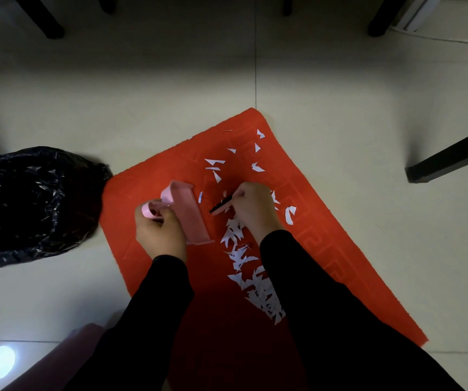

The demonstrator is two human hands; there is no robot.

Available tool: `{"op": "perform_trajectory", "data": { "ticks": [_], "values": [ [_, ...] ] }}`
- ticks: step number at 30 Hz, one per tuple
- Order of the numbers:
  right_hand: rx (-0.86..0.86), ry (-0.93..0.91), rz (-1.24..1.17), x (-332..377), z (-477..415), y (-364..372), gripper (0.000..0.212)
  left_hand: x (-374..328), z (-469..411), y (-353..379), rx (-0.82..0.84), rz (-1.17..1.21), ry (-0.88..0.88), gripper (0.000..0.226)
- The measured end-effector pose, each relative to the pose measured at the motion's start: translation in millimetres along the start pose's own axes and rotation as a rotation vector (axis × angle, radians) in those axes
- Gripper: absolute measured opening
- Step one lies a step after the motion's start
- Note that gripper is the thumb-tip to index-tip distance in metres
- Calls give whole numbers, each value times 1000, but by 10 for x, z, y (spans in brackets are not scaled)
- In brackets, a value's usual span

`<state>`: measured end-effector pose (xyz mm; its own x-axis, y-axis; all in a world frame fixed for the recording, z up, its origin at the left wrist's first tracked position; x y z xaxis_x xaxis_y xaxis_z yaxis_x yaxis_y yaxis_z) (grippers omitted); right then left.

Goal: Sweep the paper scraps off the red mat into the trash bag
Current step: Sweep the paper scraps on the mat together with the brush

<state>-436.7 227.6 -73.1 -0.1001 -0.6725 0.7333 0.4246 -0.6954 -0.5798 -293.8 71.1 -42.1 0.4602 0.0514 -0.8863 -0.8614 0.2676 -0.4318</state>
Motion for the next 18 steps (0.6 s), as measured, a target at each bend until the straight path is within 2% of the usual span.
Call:
{"op": "perform_trajectory", "data": {
  "ticks": [3,6,11,18],
  "values": [
    [9,21,-49,59,18,-112,23,-3,10,2,0,-1,-5,13],
    [-51,-19,-98,148,-7,-162,22,-3,10,-20,-4,-7,2,17],
    [47,-18,-10,19,-18,46,17,24,17,-62,-10,-11,-2,18],
    [22,31,66,-8,80,-81,21,44,73,-91,1,-3,-10,18]
  ]
}}
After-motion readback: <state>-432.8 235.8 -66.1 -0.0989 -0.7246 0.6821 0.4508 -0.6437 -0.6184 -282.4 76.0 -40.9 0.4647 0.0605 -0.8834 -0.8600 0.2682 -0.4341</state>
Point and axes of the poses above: each hand's wrist, its own z-axis away from the middle knuckle, its own y-axis out of the palm, x = y × z, the point moved 8 cm from there along -z, towards the middle knuckle, and after that the axes turned 3 degrees about -x, right-handed, at the moved point
